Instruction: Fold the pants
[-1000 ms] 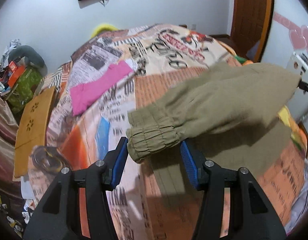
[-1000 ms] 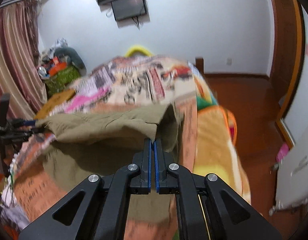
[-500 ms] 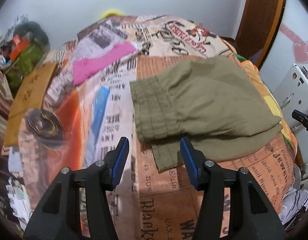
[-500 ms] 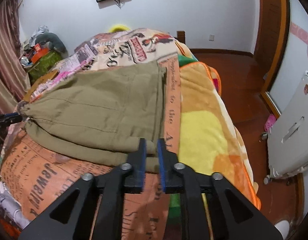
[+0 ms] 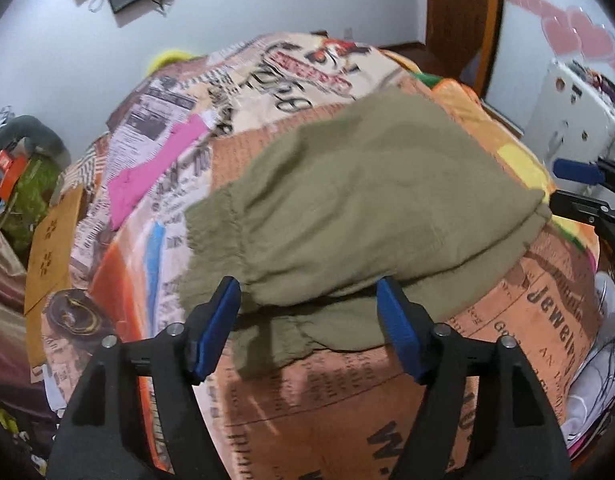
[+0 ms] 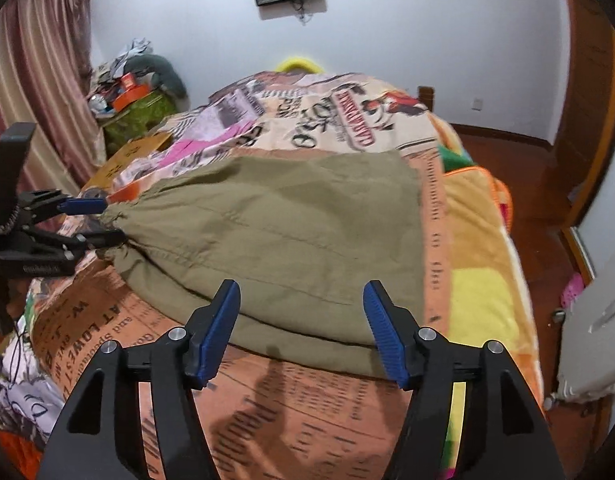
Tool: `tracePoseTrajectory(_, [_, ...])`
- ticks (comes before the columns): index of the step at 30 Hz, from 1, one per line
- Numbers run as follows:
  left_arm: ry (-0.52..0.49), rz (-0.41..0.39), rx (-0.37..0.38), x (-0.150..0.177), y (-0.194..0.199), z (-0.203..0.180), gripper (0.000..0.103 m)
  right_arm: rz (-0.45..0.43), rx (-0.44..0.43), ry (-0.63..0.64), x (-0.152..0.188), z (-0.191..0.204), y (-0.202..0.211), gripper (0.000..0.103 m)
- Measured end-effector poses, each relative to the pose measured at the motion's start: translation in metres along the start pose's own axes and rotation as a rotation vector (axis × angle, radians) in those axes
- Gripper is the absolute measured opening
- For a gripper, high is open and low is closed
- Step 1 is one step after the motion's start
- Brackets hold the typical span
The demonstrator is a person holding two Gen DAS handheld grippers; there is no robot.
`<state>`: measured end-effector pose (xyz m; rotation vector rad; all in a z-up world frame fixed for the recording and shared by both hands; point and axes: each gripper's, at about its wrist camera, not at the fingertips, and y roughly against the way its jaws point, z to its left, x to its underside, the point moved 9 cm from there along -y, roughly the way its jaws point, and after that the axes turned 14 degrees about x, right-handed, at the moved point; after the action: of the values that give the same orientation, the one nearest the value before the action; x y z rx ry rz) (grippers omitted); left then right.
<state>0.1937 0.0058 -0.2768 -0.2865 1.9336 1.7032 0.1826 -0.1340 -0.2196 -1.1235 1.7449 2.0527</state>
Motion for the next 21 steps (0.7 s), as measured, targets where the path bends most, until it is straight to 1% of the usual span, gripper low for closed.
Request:
tracePoseTrajectory(2, [-0.022, 0.026, -0.018, 0.004, -0.01, -0.002, 0.074, 0.021, -0.021, 0.003, 0.004, 0.01, -0.007, 0.06])
tracePoseTrajectory(4, [-0.045, 0.041, -0.035, 0.006, -0.016, -0.004, 0.08, 0.051, -0.038, 0.013, 0.01, 0.018, -0.015, 0.06])
tracePoseTrajectory(7, [-0.079, 0.042, -0.063, 0.002, -0.022, -0.006, 0.08, 0.078, -0.04, 0.039, 0.016, 0.026, -0.022, 0.06])
tracePoseTrajectory(12, [-0.115, 0.044, -0.052, -0.008, -0.031, -0.013, 0.08, 0.12, -0.069, 0.081, 0.022, 0.039, -0.031, 0.06])
tracePoseTrajectory(14, [-0.125, 0.042, -0.048, -0.015, -0.033, -0.014, 0.08, 0.127, -0.065, 0.108, 0.023, 0.044, -0.036, 0.06])
tracePoseTrajectory(17, [-0.111, 0.029, -0.03, -0.024, -0.032, -0.014, 0.08, 0.131, -0.065, 0.146, 0.024, 0.053, -0.041, 0.06])
tracePoseTrajectory(21, [-0.054, 0.016, 0.024, -0.036, -0.029, -0.011, 0.079, 0.089, -0.054, 0.174, 0.016, 0.06, -0.046, 0.06])
